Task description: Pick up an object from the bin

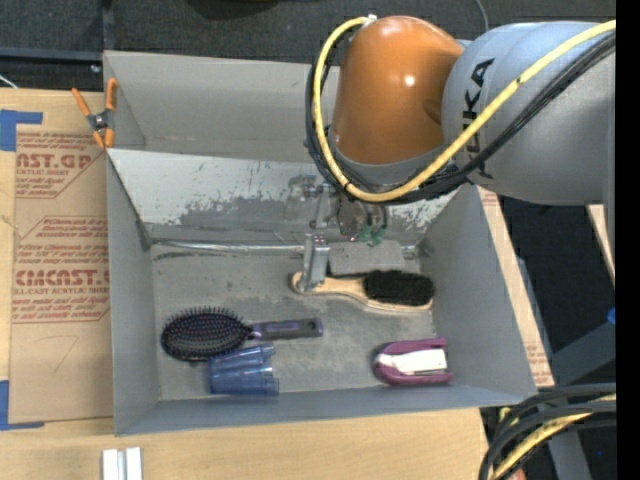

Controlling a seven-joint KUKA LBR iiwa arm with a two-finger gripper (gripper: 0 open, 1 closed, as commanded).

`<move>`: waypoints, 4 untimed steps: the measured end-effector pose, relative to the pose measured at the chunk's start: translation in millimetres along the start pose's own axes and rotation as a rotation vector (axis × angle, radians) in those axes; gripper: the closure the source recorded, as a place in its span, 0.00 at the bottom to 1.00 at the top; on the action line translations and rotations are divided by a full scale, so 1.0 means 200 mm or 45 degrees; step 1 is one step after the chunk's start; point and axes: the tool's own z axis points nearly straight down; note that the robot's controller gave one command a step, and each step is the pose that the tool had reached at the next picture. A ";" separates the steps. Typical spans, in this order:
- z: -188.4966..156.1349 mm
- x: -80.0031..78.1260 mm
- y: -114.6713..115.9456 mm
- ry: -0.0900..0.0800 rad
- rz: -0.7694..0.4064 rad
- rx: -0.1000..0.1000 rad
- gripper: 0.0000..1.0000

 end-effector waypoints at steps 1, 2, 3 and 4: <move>-0.03 -0.01 0.00 -0.010 0.003 -0.001 0.00; 0.81 0.14 0.31 -0.025 -0.109 -0.006 0.00; 0.41 0.19 0.42 -0.032 -0.321 -0.002 0.00; 0.72 0.18 0.57 -0.010 -0.080 -0.004 0.00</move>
Offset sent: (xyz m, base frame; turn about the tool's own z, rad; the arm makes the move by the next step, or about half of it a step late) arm -0.0344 0.0645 -0.1726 -0.0900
